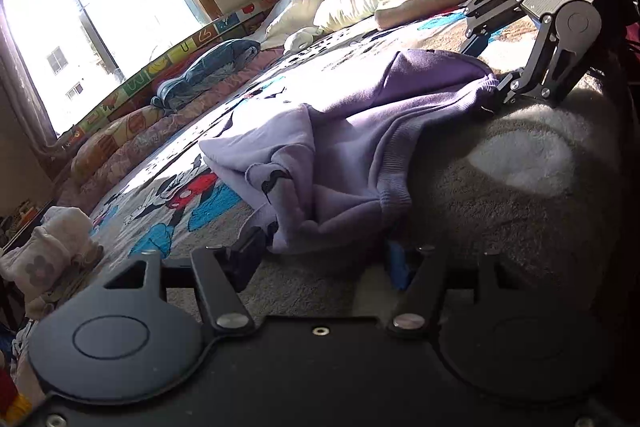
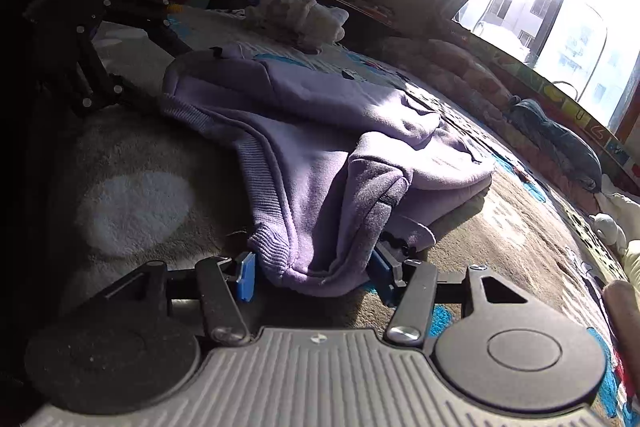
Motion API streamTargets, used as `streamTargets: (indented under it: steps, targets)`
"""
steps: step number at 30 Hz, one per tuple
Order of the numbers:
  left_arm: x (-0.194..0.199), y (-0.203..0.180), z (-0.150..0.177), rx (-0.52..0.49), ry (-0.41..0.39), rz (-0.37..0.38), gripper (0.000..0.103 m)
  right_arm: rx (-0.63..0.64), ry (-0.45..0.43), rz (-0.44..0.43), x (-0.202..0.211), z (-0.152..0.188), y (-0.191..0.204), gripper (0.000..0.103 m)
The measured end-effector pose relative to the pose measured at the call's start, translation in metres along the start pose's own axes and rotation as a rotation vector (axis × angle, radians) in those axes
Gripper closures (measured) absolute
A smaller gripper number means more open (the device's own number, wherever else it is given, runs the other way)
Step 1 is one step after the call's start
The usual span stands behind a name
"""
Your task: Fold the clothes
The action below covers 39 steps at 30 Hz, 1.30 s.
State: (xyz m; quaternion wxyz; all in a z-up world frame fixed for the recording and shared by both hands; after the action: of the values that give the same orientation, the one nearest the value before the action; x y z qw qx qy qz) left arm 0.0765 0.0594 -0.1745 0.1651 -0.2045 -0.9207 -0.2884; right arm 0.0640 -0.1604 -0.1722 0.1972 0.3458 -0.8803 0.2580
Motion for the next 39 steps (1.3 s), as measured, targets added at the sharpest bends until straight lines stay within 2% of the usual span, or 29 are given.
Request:
streamTargets:
  steps: [8, 12, 15, 18, 24, 28, 32, 36, 39]
  targets:
    - [-0.017, 0.01, -0.005, 0.129, -0.013, 0.113, 0.042, -0.05, 0.004, -0.009, -0.003, 0.002, -0.007, 0.041]
    - [-0.016, -0.004, -0.011, 0.034, -0.042, 0.112, 0.042, -0.063, 0.008, -0.012, -0.004, 0.002, -0.008, 0.039]
    - [-0.016, -0.005, -0.012, 0.009, -0.06, 0.125, 0.042, -0.065, 0.01, -0.011, -0.005, 0.001, -0.008, 0.039]
    - [-0.013, -0.003, -0.013, -0.081, -0.072, 0.12, 0.042, -0.067, 0.011, -0.013, -0.005, 0.001, -0.009, 0.039]
    - [-0.017, 0.005, -0.013, -0.118, -0.077, 0.229, 0.041, -0.078, 0.014, -0.018, -0.006, 0.002, -0.01, 0.038]
    - [-0.027, 0.016, -0.013, -0.147, -0.045, 0.301, 0.034, -0.084, 0.015, -0.021, -0.006, 0.002, -0.011, 0.038]
    - [-0.041, 0.021, -0.02, -0.165, -0.001, 0.406, 0.034, -0.084, 0.015, -0.021, -0.007, 0.002, -0.011, 0.038]
    - [-0.038, 0.018, -0.023, -0.214, -0.002, 0.417, 0.034, -0.079, 0.014, -0.017, -0.007, 0.001, -0.011, 0.038]
    - [-0.033, 0.022, -0.023, -0.224, 0.006, 0.393, 0.033, -0.077, 0.012, -0.013, -0.007, 0.001, -0.01, 0.038]
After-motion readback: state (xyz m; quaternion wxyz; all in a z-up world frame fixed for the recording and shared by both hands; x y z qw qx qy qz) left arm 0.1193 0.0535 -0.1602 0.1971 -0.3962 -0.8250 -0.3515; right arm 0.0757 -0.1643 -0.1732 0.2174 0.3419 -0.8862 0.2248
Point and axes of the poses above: each gripper's, at about its wrist camera, not at the fingertips, and x roughly against the way its jaws point, y to its left, z to its underside, the point moved 2 cm from there along -x, roughly the way its jaws point, and after that the axes turned 3 degrees about -z, right-handed, at the moved point
